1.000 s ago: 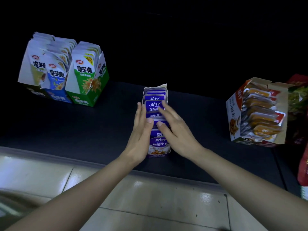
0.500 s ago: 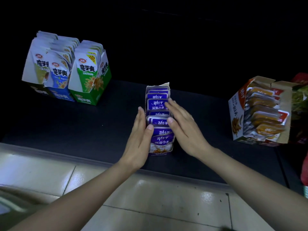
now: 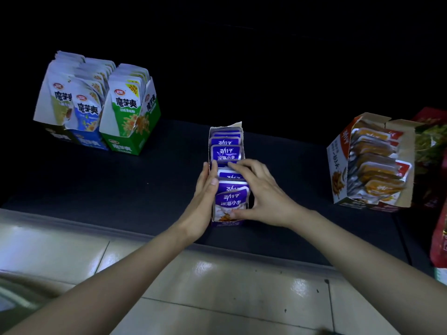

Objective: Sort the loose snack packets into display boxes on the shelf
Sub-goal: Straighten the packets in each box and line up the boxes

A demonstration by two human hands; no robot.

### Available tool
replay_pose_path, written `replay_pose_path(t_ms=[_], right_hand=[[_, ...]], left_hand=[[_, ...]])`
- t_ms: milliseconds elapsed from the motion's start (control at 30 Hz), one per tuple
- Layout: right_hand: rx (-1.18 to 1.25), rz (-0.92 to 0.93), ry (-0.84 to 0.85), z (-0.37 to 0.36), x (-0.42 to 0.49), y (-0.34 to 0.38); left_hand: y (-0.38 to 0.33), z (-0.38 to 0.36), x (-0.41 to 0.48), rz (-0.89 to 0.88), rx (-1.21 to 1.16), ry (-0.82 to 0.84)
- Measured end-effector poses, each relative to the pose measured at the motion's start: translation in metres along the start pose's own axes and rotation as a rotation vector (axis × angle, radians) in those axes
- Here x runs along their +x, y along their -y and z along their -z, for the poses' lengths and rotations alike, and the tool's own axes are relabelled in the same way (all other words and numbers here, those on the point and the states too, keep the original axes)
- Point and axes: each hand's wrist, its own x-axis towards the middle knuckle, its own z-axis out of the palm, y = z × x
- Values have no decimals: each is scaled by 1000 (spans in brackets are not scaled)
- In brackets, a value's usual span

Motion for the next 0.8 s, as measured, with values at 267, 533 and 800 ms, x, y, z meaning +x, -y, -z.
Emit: replay_pose_path(t_ms=[267, 533, 800], right_hand=[[164, -20, 4, -12, -9, -3], [570, -258, 67, -28, -20, -2], [603, -81, 18, -41, 12, 27]], left_hand=[[6, -2, -4, 32, -27, -33], [12, 12, -6, 48, 46, -118], [22, 25, 9, 77, -92, -95]])
